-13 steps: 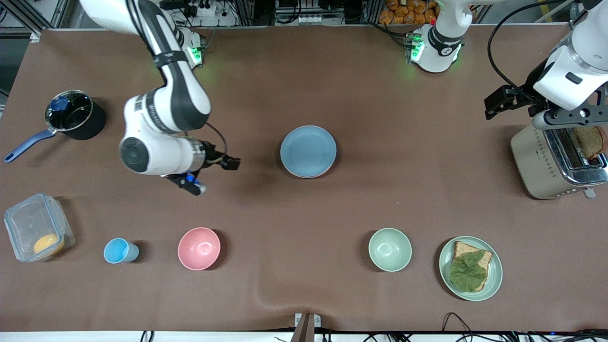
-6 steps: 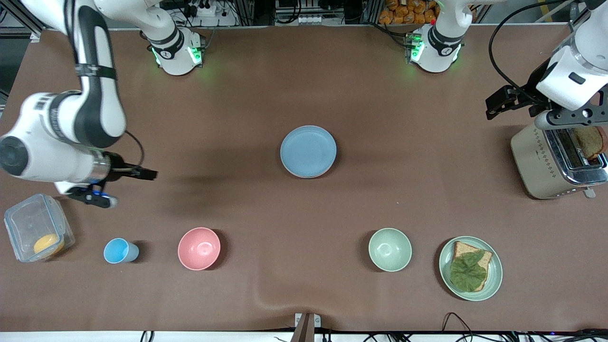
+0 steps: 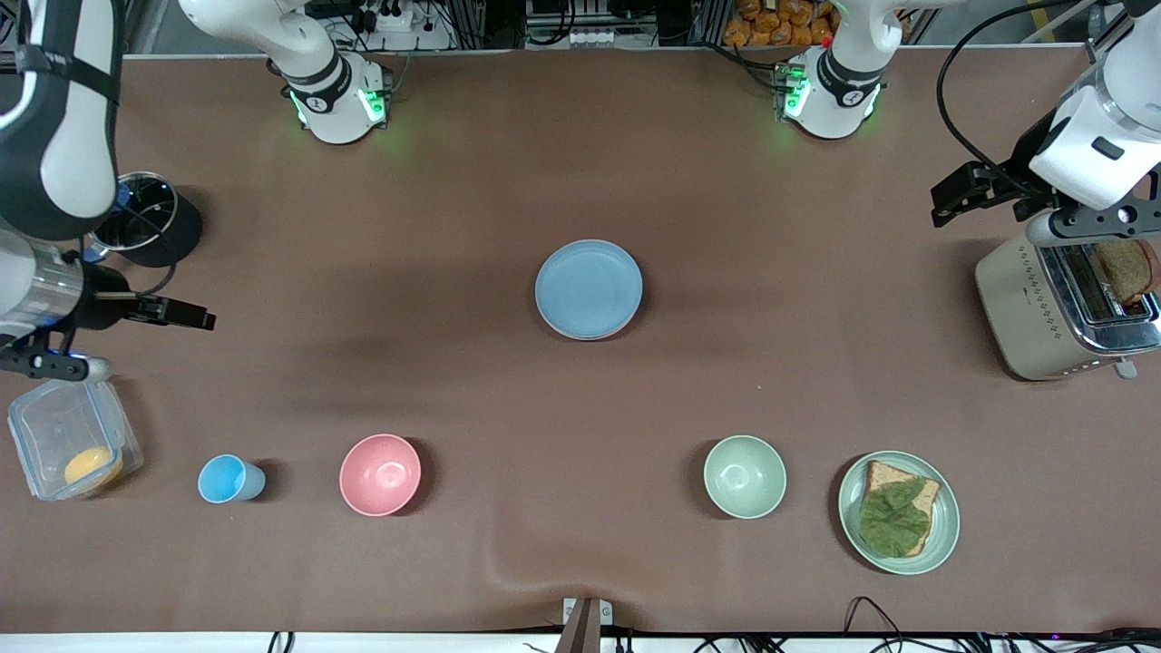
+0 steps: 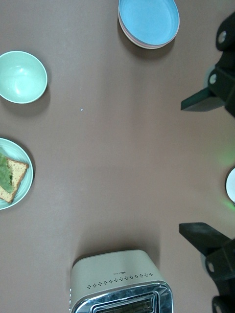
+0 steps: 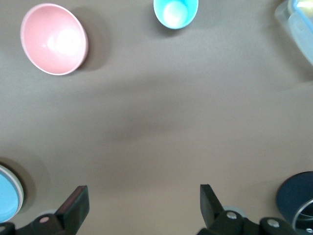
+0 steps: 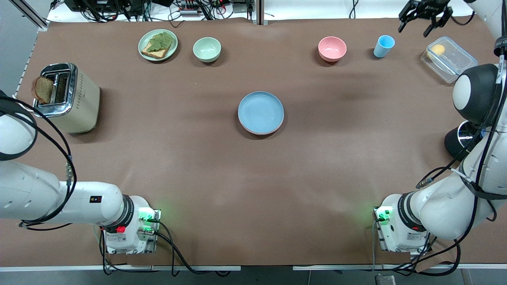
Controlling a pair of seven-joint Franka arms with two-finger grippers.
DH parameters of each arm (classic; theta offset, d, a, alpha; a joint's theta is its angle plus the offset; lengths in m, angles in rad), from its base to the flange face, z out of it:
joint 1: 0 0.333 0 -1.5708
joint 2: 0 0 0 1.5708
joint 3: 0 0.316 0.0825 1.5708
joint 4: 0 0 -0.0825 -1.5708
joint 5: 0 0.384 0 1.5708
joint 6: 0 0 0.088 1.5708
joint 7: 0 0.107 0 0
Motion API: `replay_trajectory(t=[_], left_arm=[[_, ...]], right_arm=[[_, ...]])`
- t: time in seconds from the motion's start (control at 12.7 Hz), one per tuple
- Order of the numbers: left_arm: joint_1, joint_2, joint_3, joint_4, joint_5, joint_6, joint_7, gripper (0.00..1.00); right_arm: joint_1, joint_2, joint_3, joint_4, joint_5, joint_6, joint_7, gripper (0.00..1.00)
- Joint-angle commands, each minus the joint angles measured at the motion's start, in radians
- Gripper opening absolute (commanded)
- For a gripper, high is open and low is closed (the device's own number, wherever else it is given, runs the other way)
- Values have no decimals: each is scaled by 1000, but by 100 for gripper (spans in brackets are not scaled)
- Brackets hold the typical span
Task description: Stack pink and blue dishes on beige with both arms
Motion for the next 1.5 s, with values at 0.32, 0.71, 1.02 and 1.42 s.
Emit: replay_trajectory(t=[0.32, 0.71, 1.02, 1.42], left_arm=[[12, -10, -1, 5, -9, -19, 17, 100], [12, -7, 2, 31, -1, -28, 17, 100], [14, -4, 7, 40, -2, -48, 17, 100], [14, -4, 7, 40, -2, -48, 17, 100]], right_arm=[[-38, -67, 66, 131, -132, -66, 23, 100], [-278, -153, 352, 96, -209, -101, 25, 100], [-503, -262, 644, -15, -304, -83, 26, 100], [-533, -365, 677, -108, -312, -12, 26, 100]])
